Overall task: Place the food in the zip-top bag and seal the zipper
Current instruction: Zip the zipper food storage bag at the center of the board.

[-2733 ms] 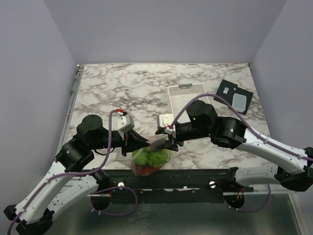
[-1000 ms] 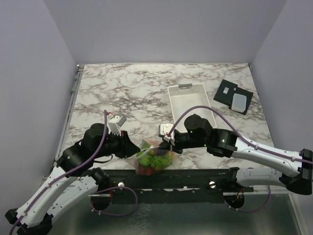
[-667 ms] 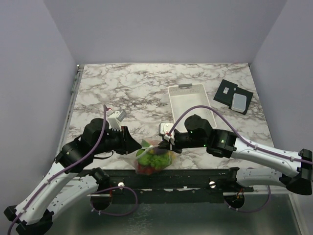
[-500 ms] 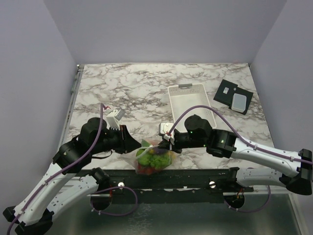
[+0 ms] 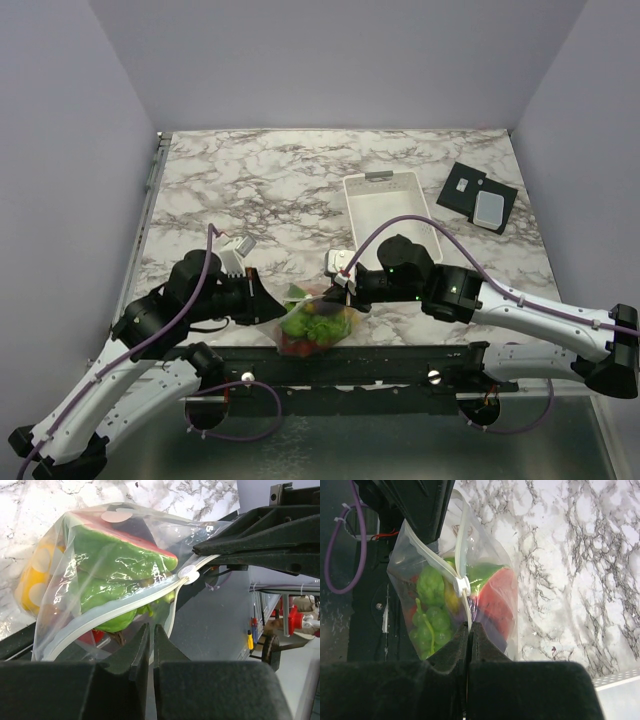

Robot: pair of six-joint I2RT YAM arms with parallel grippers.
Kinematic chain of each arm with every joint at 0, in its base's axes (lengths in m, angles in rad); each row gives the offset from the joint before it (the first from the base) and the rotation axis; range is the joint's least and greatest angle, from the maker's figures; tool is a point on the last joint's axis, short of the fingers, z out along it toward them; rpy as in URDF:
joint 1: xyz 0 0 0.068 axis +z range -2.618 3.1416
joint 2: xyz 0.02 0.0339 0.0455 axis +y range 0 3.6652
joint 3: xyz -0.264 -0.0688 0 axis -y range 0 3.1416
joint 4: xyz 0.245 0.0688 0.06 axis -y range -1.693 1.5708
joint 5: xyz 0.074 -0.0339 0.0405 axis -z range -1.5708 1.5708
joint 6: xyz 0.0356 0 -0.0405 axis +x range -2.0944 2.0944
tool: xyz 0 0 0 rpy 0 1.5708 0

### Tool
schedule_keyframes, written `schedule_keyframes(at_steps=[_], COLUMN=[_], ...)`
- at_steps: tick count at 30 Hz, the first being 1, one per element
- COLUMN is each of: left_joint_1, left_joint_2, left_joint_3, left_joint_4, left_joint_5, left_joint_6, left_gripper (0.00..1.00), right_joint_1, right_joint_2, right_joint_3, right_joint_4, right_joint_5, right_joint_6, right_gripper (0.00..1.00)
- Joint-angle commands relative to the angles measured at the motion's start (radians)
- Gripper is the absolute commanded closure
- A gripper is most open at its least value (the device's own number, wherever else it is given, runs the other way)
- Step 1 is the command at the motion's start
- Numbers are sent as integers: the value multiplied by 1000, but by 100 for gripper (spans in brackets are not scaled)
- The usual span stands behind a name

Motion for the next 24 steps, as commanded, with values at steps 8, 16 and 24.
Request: schedule_keyframes(at_steps=[8, 16, 24], left_joint_1=[-1, -1, -1], left_joint_2=[20, 70, 88], left_joint_3=[-72, -106, -84], left_joint_4=[23, 139, 182], left_joint_5=[-40, -60, -79], left_joint_6=[-17, -9, -7], left_gripper=[92, 82, 71], right_joint_1=[-1, -1, 0], right_joint_2=[-15, -19, -17], right_joint_3=[-20, -24, -43], right_joint_4=[49, 46, 67], right_joint_5=[35, 26, 16], right_joint_6=[25, 35, 45], right_gripper=[99, 99, 99])
